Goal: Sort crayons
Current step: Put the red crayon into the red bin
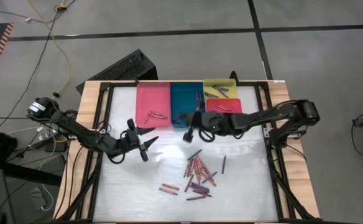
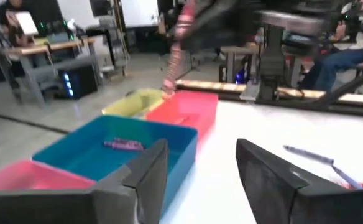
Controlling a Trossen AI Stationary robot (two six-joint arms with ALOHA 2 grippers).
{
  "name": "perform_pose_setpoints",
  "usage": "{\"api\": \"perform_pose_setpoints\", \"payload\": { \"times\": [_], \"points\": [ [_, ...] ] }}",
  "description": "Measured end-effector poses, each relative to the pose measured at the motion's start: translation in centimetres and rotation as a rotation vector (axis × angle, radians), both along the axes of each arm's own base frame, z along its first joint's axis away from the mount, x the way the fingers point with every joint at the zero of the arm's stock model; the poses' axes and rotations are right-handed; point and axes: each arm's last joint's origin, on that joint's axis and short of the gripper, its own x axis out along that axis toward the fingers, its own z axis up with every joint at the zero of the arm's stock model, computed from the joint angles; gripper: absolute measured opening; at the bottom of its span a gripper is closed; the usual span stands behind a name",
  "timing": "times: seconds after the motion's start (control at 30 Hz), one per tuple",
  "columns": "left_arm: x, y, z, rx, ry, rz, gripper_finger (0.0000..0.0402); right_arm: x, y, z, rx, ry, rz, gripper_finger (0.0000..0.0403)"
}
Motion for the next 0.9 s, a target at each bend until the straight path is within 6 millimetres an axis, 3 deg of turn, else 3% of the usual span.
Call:
{"api": "perform_pose_setpoints", "payload": {
  "times": [0.23, 0.43, 0.9],
  "points": [
    [0.0, 0.0, -0.6, -0.054, 0.024, 0.0, 0.0186, -4.0, -2.9, -1.9, 0.074, 0.328, -0.324, 0.0002],
    [0.0, 0.0, -0.7, -0.062, 0.022, -0.001, 0.0185, -6.3, -5.8, -4.5, 0.164, 0.581, -0.529, 0.0004],
    [0.0, 0.0, -1.0, -0.071, 0.043, -0.002, 0.0185, -5.3, -9.9, -10.8, 0.21, 0.945, -0.612, 0.0013]
  ]
}}
